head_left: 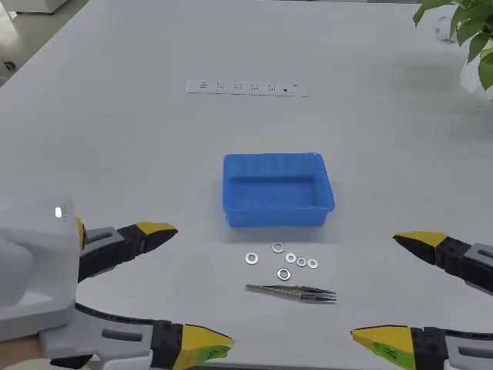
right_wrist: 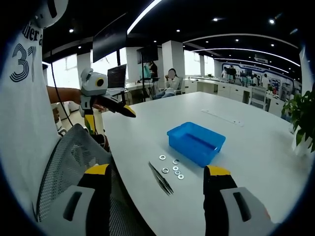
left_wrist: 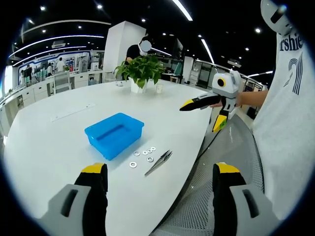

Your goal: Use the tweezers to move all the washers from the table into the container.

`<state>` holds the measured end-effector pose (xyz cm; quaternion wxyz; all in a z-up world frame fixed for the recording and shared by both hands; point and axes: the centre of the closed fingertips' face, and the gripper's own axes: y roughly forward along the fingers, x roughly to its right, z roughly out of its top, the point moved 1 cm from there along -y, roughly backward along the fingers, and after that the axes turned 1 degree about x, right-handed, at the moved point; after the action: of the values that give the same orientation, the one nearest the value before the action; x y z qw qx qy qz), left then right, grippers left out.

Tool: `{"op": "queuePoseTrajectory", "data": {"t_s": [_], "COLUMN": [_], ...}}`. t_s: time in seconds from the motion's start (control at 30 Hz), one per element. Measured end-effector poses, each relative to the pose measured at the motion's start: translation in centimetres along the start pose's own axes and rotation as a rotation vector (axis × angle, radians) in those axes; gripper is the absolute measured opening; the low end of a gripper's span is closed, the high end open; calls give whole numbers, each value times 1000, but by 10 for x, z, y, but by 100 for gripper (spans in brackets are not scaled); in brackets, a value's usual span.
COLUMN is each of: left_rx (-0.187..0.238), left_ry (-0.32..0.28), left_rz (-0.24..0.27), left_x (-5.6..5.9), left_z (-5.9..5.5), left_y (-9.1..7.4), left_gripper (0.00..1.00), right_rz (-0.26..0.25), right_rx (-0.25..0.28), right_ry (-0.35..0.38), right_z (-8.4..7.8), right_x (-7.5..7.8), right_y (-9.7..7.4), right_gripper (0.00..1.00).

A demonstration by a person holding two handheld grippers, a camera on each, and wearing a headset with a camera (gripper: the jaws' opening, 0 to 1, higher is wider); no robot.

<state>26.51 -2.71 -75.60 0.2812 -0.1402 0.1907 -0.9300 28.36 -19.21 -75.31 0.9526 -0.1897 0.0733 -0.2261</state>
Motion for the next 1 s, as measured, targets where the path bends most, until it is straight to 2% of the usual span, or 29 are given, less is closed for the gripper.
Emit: {"op": "queuePoseTrajectory", "data": {"t_s": [0.47, 0.6, 0.9, 1.0], "left_rx": [-8, -15, -4, 15], "left_ry": [5, 6, 12, 0], "left_rz": [-5, 16, 8, 3], "left_x": [1, -2, -3, -5], "left_z": [-3, -6, -9, -8], "left_y": [0, -1, 3, 5], "left_gripper": [93, 93, 92, 91], "right_rz": [-11, -16, -13, -9], "right_rx": [2, 3, -17, -24], "right_ry": [-9, -16, -20, -24], "right_z": [1, 3, -2, -3], "right_x": [1, 3, 4, 5], "right_y": [-1, -1, 1, 1], "right_gripper": [76, 76, 75, 75]}}
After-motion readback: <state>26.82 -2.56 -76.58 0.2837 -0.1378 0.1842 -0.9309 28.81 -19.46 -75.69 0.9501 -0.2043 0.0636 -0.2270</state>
